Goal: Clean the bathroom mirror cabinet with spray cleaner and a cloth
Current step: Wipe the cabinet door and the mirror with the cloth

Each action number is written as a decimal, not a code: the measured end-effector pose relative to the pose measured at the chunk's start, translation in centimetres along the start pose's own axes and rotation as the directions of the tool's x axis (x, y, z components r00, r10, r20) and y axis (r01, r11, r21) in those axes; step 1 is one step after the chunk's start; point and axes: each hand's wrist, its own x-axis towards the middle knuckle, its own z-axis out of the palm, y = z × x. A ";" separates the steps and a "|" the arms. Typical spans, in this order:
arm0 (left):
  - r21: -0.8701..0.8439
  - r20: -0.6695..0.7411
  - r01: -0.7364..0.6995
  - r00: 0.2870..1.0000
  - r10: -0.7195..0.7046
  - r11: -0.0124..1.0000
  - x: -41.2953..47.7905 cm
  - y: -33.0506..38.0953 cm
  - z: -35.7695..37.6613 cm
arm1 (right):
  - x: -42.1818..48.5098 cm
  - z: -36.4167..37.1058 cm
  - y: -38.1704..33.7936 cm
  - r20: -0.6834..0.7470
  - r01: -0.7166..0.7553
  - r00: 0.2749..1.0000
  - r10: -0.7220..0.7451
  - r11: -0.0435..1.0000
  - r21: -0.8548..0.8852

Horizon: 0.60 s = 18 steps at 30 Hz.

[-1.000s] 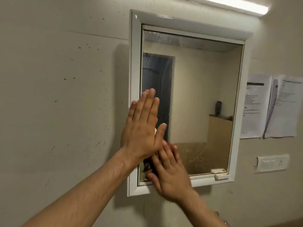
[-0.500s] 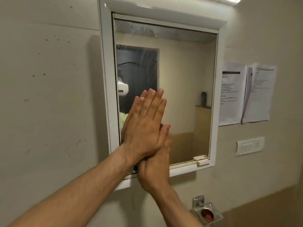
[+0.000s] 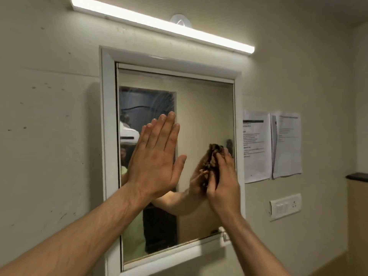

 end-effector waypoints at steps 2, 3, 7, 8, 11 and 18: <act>-0.030 -0.031 0.002 1.000 -0.003 1.000 0.3 -0.3 0.2 | 3.0 -3.0 -0.5 0.004 0.026 1.000 -0.026 0.994 0.110; -0.048 -0.040 -0.002 0.999 0.000 0.999 0.4 -0.1 0.2 | 4.1 -4.2 -0.9 0.010 -0.002 1.000 0.001 0.992 0.129; -0.275 -0.068 -0.107 0.993 0.092 0.955 0.1 2.3 0.5 | 6.2 -6.2 -2.6 0.048 -0.175 0.985 0.168 0.943 0.284; -0.386 -0.033 -0.092 0.996 0.086 0.918 0.0 3.4 0.6 | 6.2 -6.3 -3.2 0.074 -0.231 0.973 0.218 0.919 0.319; -0.635 0.210 0.143 0.978 -0.008 0.759 0.0 6.6 0.8 | 6.1 -6.6 -4.7 0.220 -0.403 0.914 0.342 0.839 0.367; -0.770 0.418 0.417 0.902 -0.111 0.484 0.2 5.2 0.8 | 6.7 -10.0 -2.9 0.170 -0.424 0.904 0.391 0.872 0.246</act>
